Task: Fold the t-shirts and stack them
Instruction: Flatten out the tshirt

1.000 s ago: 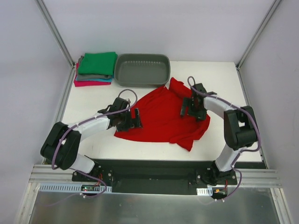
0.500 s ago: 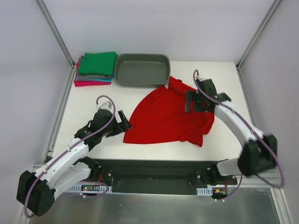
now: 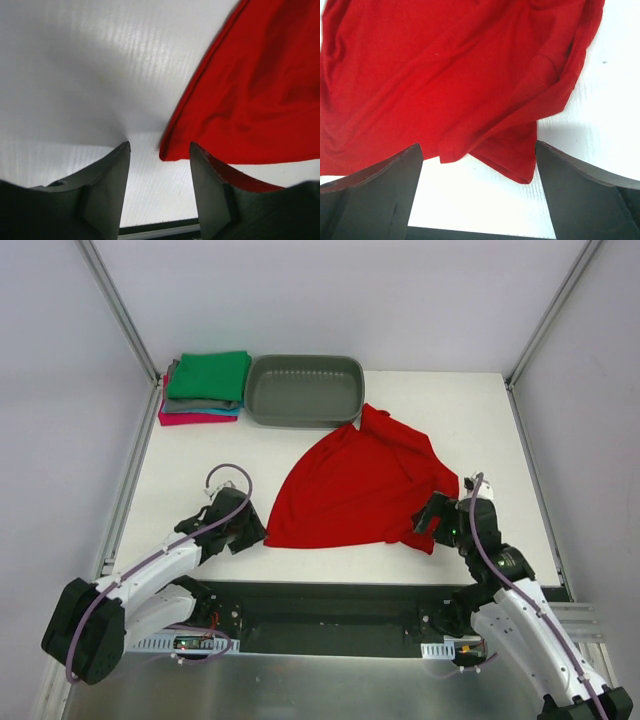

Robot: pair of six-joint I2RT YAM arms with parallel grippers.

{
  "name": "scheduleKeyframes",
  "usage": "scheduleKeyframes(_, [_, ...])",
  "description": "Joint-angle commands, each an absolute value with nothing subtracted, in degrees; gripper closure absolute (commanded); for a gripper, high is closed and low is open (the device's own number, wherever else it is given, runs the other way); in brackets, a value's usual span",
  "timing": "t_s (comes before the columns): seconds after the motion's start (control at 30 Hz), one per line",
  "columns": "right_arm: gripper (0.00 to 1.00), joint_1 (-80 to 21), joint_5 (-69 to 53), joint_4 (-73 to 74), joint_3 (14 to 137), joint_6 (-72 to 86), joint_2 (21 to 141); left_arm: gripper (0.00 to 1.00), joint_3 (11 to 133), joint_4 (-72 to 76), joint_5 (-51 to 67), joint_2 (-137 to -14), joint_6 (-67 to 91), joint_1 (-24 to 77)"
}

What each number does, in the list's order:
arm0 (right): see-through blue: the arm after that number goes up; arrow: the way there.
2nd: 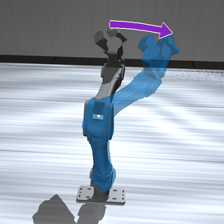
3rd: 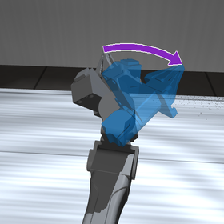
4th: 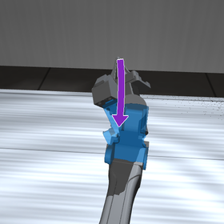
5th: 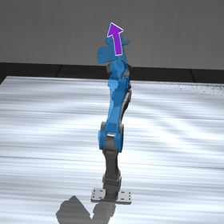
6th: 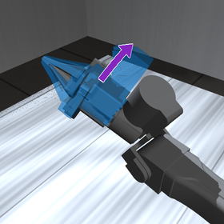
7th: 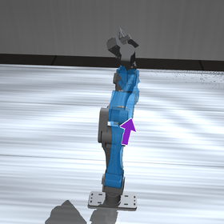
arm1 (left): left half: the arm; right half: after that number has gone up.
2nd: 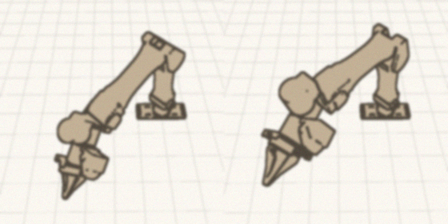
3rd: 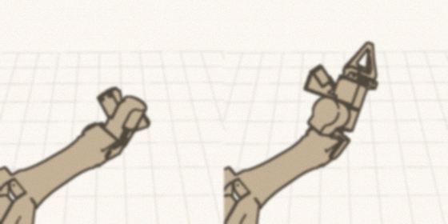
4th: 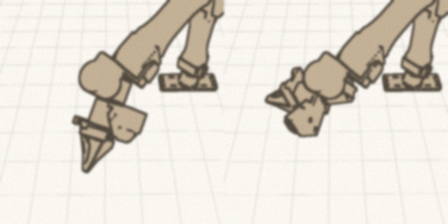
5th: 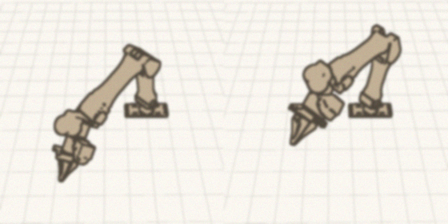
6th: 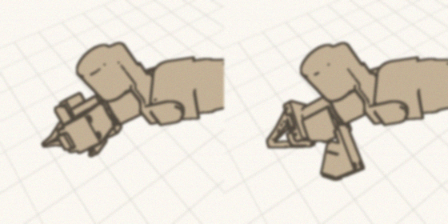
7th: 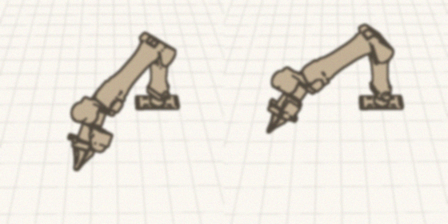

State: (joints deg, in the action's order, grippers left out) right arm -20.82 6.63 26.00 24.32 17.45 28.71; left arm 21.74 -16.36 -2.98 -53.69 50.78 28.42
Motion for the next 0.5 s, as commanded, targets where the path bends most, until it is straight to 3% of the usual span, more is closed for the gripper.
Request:
scheduleKeyframes(0.0, [0.04,-20.74,8.43,28.65,26.45,21.71,33.56,0.52,23.20,-14.94,2.63,-59.14,51.68,28.30])
scheduleKeyframes(0.27, [0.04,-20.83,9.49,28.21,25.14,23.73,37.00,0.68,21.62,-13.54,6.42,-59.33,51.06,28.39])
scheduleKeyframes(0.47, [0.04,-20.74,10.02,28.12,24.52,23.64,35.42,0.69,21.09,-10.73,6.77,-60.73,50.80,29.27])
